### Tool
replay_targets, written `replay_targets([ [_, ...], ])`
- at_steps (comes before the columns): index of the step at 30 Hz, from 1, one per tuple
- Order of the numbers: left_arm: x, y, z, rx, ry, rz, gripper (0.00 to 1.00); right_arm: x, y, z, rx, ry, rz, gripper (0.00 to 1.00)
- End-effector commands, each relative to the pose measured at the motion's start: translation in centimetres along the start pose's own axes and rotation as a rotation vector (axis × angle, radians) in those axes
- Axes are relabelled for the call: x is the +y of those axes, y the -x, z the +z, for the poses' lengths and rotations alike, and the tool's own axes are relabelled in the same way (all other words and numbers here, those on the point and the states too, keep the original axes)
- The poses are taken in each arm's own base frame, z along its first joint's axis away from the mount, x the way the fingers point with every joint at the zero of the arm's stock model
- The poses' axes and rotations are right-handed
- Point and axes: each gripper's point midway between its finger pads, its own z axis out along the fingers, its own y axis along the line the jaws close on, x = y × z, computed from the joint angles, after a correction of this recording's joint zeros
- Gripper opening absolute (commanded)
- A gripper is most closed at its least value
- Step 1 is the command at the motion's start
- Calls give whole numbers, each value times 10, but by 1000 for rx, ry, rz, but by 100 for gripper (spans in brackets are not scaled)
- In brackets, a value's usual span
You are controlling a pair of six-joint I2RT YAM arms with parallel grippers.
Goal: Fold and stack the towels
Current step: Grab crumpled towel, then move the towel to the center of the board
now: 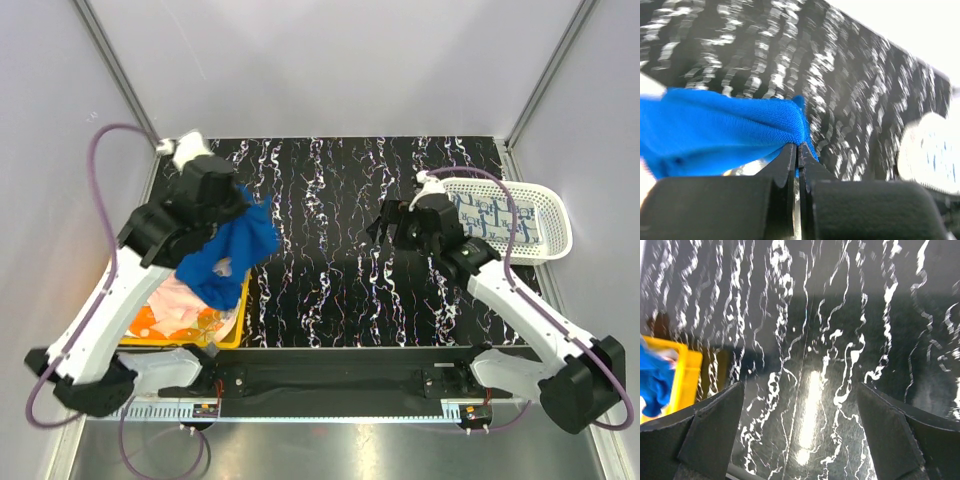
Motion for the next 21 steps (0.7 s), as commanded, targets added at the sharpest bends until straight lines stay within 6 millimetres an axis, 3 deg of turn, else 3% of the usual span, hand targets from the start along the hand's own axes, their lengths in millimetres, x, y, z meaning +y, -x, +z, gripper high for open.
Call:
replay_targets([
  [1,-51,3,-7,-32,-99,92,0,2,42,-26,-129,-48,11,100],
  [4,-109,-26,-5,26,-206,188,0,-7,60,-42,-182,-117,8,100],
  [6,-134,-45,-5,60,-260,239,0,-14,67,-52,-195,-172,10,100],
  [7,-156,-68,-4,97,-301,275,0,-21,73,-57,-217,-213,16,100],
  [10,-190,-111,-11,171,-408,328,0,-36,81,-71,-254,-299,30,100],
  [11,-195,-134,-7,208,-417,357,0,-39,82,-74,-262,-313,35,100],
  [13,-211,-165,-18,261,-503,377,0,-49,84,-79,-275,-345,46,100],
  [15,-213,-203,-24,332,-553,412,0,-57,83,-80,-273,-371,57,100],
  [18,-232,-239,-48,394,-643,466,0,-72,81,-77,-260,-409,75,100],
  [21,-249,-256,-70,412,-707,519,0,-84,81,-76,-250,-421,95,100],
])
